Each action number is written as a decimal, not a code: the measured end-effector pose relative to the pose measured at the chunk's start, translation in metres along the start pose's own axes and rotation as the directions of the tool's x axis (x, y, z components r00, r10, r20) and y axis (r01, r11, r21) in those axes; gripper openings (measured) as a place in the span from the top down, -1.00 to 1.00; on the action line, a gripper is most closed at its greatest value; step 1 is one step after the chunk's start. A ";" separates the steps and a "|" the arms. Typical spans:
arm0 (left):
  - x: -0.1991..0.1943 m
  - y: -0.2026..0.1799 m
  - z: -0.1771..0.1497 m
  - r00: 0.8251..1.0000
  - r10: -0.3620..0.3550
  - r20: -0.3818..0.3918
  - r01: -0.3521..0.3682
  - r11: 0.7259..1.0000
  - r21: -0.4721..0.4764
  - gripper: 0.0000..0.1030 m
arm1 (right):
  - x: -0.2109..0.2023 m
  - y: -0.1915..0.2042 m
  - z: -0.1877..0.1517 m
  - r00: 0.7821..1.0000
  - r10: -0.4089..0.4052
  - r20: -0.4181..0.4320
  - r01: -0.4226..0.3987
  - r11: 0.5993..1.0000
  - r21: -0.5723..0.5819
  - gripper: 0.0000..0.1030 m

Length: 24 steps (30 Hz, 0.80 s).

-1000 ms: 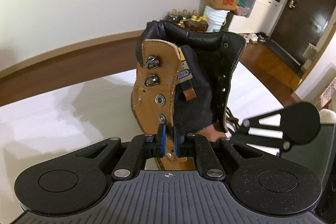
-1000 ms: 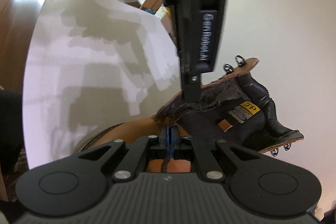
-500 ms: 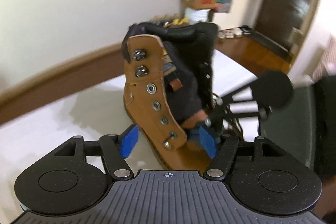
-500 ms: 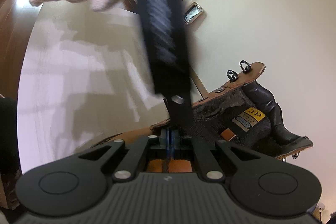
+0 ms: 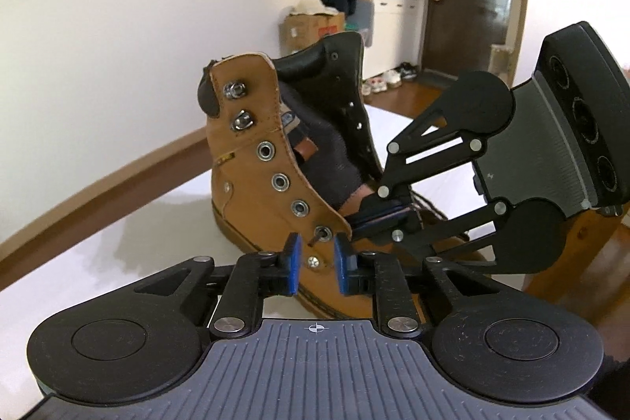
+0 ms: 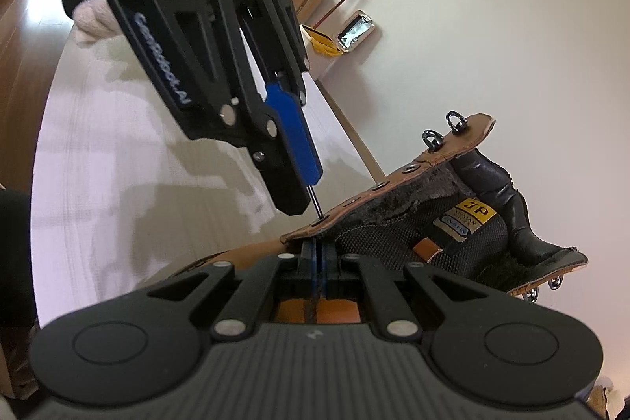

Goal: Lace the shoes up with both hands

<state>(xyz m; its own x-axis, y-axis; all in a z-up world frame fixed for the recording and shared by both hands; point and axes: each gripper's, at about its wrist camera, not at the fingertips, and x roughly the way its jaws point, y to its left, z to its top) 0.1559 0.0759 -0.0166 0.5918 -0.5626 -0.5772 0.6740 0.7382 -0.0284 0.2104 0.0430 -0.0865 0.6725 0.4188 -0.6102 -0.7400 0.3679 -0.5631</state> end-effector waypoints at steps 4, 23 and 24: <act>0.006 0.008 -0.002 1.000 -0.021 0.005 0.021 1.000 -0.003 0.84 | 0.000 0.000 -0.002 1.000 0.004 0.005 -0.004 1.000 0.000 0.93; -0.080 0.056 -0.023 0.973 0.232 0.007 -0.230 0.966 -0.123 0.96 | -0.047 -0.022 -0.029 0.995 -0.057 0.079 0.032 0.957 0.287 0.66; -0.088 0.059 -0.026 0.970 0.245 0.004 -0.242 0.962 -0.126 0.95 | -0.051 -0.024 -0.032 0.995 -0.069 0.077 0.042 0.951 0.307 0.66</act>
<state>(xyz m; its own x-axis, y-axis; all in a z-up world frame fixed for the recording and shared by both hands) 0.1327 0.1788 0.0113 0.7406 -0.3663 -0.5633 0.4493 0.8933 0.0098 0.1940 -0.0135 -0.0599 0.7190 0.4550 -0.5254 -0.6787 0.6224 -0.3898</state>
